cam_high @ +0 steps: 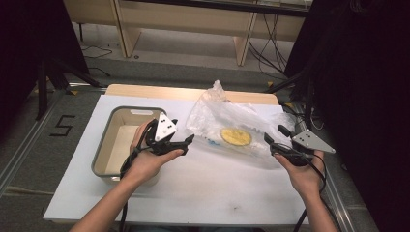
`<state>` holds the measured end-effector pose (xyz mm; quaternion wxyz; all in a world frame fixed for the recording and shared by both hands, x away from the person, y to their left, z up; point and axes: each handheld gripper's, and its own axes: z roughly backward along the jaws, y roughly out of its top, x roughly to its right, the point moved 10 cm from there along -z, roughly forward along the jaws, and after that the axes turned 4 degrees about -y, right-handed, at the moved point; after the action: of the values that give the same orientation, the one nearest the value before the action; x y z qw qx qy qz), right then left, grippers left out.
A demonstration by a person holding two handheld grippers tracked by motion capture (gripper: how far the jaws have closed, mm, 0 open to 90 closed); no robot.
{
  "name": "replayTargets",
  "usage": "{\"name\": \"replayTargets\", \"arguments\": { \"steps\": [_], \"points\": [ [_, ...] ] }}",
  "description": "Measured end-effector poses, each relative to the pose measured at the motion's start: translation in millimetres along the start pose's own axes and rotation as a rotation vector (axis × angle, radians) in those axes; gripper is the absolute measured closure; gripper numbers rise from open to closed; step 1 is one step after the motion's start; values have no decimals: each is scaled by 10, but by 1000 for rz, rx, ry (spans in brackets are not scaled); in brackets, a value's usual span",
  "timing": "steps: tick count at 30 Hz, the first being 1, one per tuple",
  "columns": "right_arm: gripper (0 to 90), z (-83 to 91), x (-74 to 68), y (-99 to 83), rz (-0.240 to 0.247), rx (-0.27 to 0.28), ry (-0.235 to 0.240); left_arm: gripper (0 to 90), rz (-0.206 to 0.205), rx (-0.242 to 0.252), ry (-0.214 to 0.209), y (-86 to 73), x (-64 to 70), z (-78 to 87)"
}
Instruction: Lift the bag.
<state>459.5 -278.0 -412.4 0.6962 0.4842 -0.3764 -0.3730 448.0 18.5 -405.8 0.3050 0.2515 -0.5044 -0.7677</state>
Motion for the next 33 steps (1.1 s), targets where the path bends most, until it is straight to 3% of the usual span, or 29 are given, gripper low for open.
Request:
{"name": "replayTargets", "arguments": {
  "steps": [16, 23, 33],
  "points": [
    [385, 317, -354, -378, -32, -50, 158, 261, -3, -15, -10, -365, 48, 431],
    [384, 400, -414, -582, -42, -82, 187, 252, -16, -41, -20, -563, 69, 527],
    [383, 496, -376, -753, -58, -100, 175, 243, -13, -49, -20, -702, 75, 601]
  ]
}}
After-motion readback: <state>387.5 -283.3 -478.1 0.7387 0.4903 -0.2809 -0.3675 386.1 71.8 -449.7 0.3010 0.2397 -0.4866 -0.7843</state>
